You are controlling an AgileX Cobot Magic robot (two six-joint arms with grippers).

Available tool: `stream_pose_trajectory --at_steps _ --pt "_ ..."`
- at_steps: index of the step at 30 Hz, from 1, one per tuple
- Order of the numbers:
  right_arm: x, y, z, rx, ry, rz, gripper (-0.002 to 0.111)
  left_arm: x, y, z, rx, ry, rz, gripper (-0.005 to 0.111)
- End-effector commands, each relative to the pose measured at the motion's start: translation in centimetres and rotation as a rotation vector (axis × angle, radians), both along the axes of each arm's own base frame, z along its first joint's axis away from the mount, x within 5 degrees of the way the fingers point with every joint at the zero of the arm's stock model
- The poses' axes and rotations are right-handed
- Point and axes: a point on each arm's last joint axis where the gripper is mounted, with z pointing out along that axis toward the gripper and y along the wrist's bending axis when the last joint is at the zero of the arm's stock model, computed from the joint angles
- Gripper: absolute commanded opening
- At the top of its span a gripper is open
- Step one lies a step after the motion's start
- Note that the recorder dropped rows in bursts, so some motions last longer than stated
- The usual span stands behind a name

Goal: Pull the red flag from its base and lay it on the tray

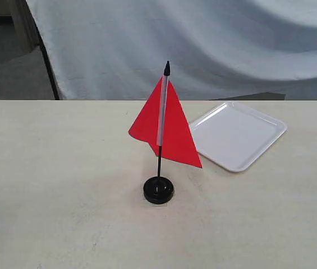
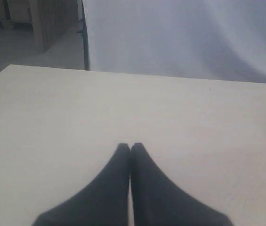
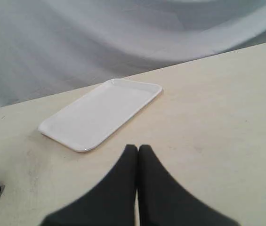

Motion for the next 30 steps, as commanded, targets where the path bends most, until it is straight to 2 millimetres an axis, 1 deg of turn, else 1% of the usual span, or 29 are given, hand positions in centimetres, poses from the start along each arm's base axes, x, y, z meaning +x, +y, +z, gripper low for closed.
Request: stream_pose_trajectory --at_steps 1,5,8,10,12,14,16,17,18,19,20,22,23,25,26,27,28,30 --pt "0.1 0.1 0.3 -0.009 -0.037 0.018 0.0 0.0 0.0 -0.1 -0.002 0.005 -0.003 0.0" --pt "0.2 0.5 1.1 -0.007 -0.125 0.06 0.0 0.0 0.0 -0.1 -0.002 0.005 -0.003 0.0" --pt "0.0 1.5 3.2 0.0 -0.354 0.167 0.0 0.0 0.0 -0.1 -0.002 0.005 -0.003 0.0" --pt "-0.5 2.3 4.8 0.006 -0.538 0.254 0.0 0.0 0.0 -0.1 -0.002 0.005 -0.003 0.0" --pt "-1.1 2.8 6.0 0.01 -0.676 0.319 0.0 0.0 0.0 -0.1 -0.002 0.005 -0.003 0.0" --pt "-1.7 3.1 6.7 0.013 -0.772 0.364 0.0 0.0 0.0 -0.1 -0.002 0.005 -0.003 0.0" --pt "-1.9 3.0 7.1 0.096 -0.816 0.37 0.0 0.0 0.0 -0.1 -0.002 0.005 -0.003 0.0" --pt "-2.0 2.5 7.3 0.184 -0.84 0.338 0.0 0.0 0.0 -0.1 -0.002 0.005 -0.003 0.0" --pt "-1.9 2.3 7.4 0.204 -0.848 0.314 0.0 0.0 0.0 -0.1 -0.002 0.005 -0.003 0.0" --pt "-1.9 1.7 7.5 0.199 -0.868 0.248 0.0 0.0 0.0 -0.1 -0.002 0.005 -0.003 0.0" --pt "-1.8 1.5 7.6 0.189 -0.872 0.226 0.0 0.0 0.0 -0.1 -0.002 0.005 -0.003 0.0" --pt "-0.9 1.5 9.3 0.193 -0.87 0.219 0.0 0.0 0.0 -0.1 -0.002 0.005 -0.003 0.0" --pt "0.0 1.8 9.7 0.171 -0.839 0.23 0.0 0.0 0.0 -0.1 -0.002 0.005 -0.003 0.0" --pt "2.6 2.4 10.5 0.138 -0.726 0.27 0.0 0.0 0.0 -0.1 -0.002 0.005 -0.003 0.0" --pt "4.5 3.0 10.4 0.089 -0.639 0.306 0.0 0.0 0.0 -0.1 -0.002 0.005 -0.003 0.0" --pt "6.0 3.6 10.1 0.059 -0.586 0.357 0.0 0.0 0.0 -0.1 -0.002 0.005 -0.003 0.0" --pt "8.0 4.4 9.2 0.031 -0.511 0.434 0.0 0.0 0.0 -0.1 -0.002 0.005 -0.003 0.0" --pt "10.4 5.4 7.6 0.024 -0.427 0.523 0.0 0.0 0.0 -0.1 -0.002 0.005 -0.003 0.0"
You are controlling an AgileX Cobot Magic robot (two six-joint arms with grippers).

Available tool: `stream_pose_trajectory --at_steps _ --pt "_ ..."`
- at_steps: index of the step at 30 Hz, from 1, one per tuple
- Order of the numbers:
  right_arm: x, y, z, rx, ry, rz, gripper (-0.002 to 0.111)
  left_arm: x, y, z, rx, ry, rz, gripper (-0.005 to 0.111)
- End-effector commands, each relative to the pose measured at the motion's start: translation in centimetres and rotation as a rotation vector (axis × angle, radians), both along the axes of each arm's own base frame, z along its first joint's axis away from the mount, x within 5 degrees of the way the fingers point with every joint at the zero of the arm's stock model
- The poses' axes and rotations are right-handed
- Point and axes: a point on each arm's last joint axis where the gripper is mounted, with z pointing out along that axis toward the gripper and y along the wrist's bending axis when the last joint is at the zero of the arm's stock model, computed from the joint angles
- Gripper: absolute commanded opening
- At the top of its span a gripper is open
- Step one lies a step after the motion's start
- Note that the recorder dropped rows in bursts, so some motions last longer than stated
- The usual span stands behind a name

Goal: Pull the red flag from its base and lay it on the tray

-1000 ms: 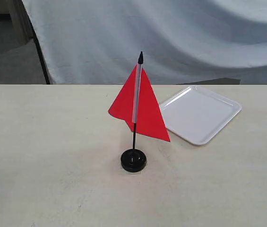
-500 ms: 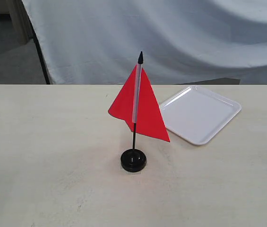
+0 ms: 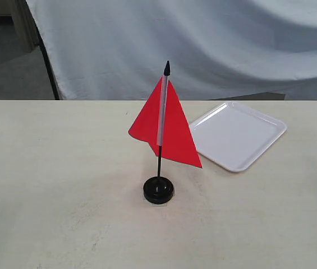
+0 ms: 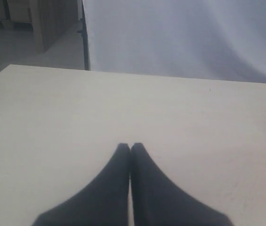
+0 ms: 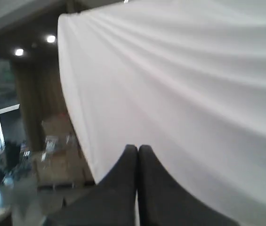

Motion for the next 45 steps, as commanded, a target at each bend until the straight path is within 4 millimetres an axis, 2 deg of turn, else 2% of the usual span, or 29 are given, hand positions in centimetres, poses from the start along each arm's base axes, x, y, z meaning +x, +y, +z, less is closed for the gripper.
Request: stream_pose_trajectory --at_steps 1,2,3,7,9,12,18,23,25,27,31,33,41,45 --pt "5.2 2.2 -3.5 -0.135 0.176 0.184 0.0 0.0 0.0 -0.1 -0.002 0.005 -0.003 0.0" --pt "6.0 2.4 -4.2 -0.145 0.209 0.201 0.0 0.0 0.0 -0.1 -0.002 0.005 -0.003 0.0" --pt "7.6 2.8 -6.1 -0.169 0.288 0.229 0.0 0.0 0.0 -0.1 -0.002 0.005 -0.003 0.0" --pt "10.9 4.8 -11.1 -0.279 0.404 0.346 0.0 0.0 0.0 -0.1 -0.002 0.005 -0.003 0.0" --pt "12.1 6.4 -13.7 -0.34 0.458 0.417 0.0 0.0 0.0 -0.1 -0.002 0.005 -0.003 0.0" --pt "13.1 9.0 -15.8 -0.383 0.468 0.517 0.0 0.0 0.0 -0.1 -0.002 0.005 -0.003 0.0" --pt "13.4 11.2 -15.9 -0.482 0.499 0.591 0.0 0.0 0.0 -0.1 -0.002 0.005 -0.003 0.0" --pt "13.2 11.6 -16.0 -0.484 0.499 0.601 0.001 0.0 0.0 -0.1 -0.002 0.005 -0.003 0.0" --pt "13.3 11.5 -16.0 -0.476 0.502 0.59 0.006 0.0 0.0 -0.1 -0.002 0.005 -0.003 0.0" --pt "13.4 11.5 -16.0 -0.473 0.503 0.586 0.021 0.0 0.0 -0.1 -0.002 0.005 -0.003 0.0" --pt "13.4 11.5 -16.1 -0.476 0.505 0.587 0.071 0.0 0.0 -0.1 -0.002 0.005 -0.003 0.0" --pt "13.8 11.7 -16.1 -0.476 0.496 0.585 0.083 0.0 0.0 -0.1 -0.002 0.005 -0.003 0.0" --pt "17.2 12.9 -17.0 -0.423 0.504 0.588 0.083 0.0 0.0 -0.1 -0.002 0.005 -0.003 0.0" --pt "18.5 14.5 -17.6 -0.427 0.486 0.626 0.083 0.0 0.0 -0.1 -0.002 0.005 -0.003 0.0"
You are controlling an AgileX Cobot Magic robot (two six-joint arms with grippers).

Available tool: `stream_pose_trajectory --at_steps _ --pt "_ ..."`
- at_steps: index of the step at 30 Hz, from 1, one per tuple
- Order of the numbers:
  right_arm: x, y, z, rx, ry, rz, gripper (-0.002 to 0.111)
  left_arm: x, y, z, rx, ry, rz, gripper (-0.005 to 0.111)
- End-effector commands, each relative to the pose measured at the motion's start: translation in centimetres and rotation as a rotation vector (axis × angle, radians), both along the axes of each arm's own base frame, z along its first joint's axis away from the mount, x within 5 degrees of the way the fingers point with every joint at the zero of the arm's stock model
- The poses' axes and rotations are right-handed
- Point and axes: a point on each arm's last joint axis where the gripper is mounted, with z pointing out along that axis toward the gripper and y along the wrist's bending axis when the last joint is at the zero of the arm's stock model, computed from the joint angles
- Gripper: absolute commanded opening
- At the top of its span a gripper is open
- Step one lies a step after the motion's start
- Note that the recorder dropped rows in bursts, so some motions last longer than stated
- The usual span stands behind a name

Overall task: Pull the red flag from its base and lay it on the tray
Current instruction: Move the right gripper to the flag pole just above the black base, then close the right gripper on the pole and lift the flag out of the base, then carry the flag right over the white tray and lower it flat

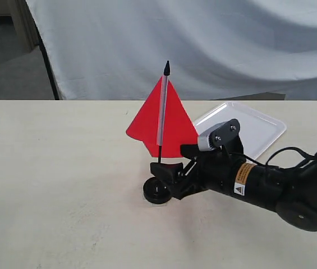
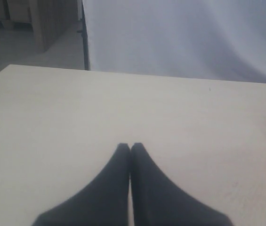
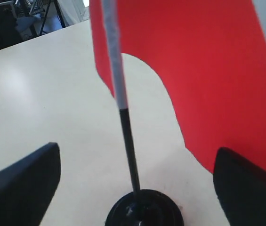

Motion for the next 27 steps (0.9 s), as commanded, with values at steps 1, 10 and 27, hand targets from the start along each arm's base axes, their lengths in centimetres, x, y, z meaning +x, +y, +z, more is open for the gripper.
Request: stream_pose_trajectory --at_steps 1,10,27 --pt "1.3 1.9 -0.5 0.014 -0.01 0.043 0.082 0.0 0.0 -0.1 -0.002 0.005 -0.003 0.0" --pt "2.1 3.8 0.5 0.018 -0.047 0.072 0.002 0.0 0.0 -0.1 -0.002 0.005 -0.003 0.0" --pt "3.3 -3.6 13.4 0.046 -0.076 -0.288 -0.001 0.0 0.0 -0.1 -0.002 0.005 -0.003 0.0"
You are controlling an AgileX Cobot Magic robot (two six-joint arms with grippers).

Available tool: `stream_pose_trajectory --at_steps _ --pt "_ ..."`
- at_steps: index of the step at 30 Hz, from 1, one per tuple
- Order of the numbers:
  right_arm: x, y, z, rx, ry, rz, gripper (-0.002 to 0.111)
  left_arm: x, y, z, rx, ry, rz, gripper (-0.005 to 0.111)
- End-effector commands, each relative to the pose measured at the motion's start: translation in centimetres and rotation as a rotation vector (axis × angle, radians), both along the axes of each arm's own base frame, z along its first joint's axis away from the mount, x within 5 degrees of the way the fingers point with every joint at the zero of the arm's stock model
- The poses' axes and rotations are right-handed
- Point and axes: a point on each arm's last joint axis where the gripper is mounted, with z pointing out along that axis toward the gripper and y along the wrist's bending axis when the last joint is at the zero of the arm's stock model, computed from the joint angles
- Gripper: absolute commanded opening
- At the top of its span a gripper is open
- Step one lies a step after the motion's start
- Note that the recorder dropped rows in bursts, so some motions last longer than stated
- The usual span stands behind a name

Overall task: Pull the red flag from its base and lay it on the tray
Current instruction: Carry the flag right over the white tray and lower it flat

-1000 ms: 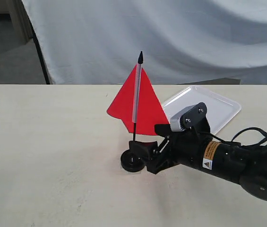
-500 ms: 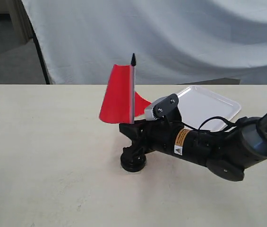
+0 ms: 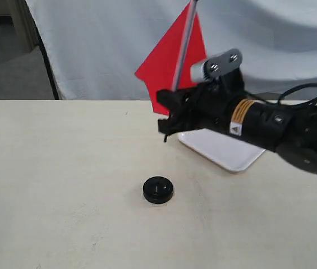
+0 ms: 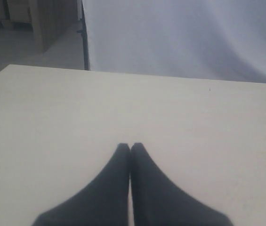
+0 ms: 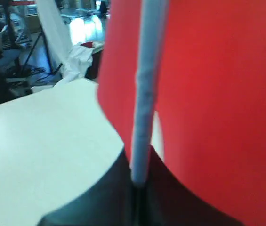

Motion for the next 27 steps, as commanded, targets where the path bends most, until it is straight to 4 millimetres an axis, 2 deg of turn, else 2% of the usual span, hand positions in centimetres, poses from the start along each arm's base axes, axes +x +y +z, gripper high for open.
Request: stream_pose_trajectory --at_steps 1,4,8,13,16,23,27 --pt "2.1 -5.4 2.1 0.081 0.133 -0.256 -0.001 0.0 0.0 -0.1 -0.002 0.005 -0.003 0.0" --pt "4.4 -8.8 1.6 0.187 0.269 -0.399 -0.001 0.0 0.0 -0.1 -0.002 0.005 -0.003 0.0" --pt "7.2 -10.9 0.1 0.283 0.44 -0.427 -0.001 0.0 0.0 -0.1 -0.002 0.005 -0.003 0.0" --pt "10.5 -11.2 -3.5 0.382 0.676 -0.372 -0.001 0.0 0.0 -0.1 -0.002 0.005 -0.003 0.0" --pt "11.8 -11.0 -6.3 0.419 0.769 -0.359 -0.001 0.0 0.0 -0.1 -0.002 0.005 -0.003 0.0" --pt "12.9 -11.2 -11.8 0.465 0.918 -0.417 -0.001 0.0 0.0 -0.1 -0.002 0.005 -0.003 0.0" --pt "13.0 -11.2 -13.4 0.498 0.957 -0.444 0.0 0.0 0.0 -0.1 -0.002 0.005 -0.003 0.0"
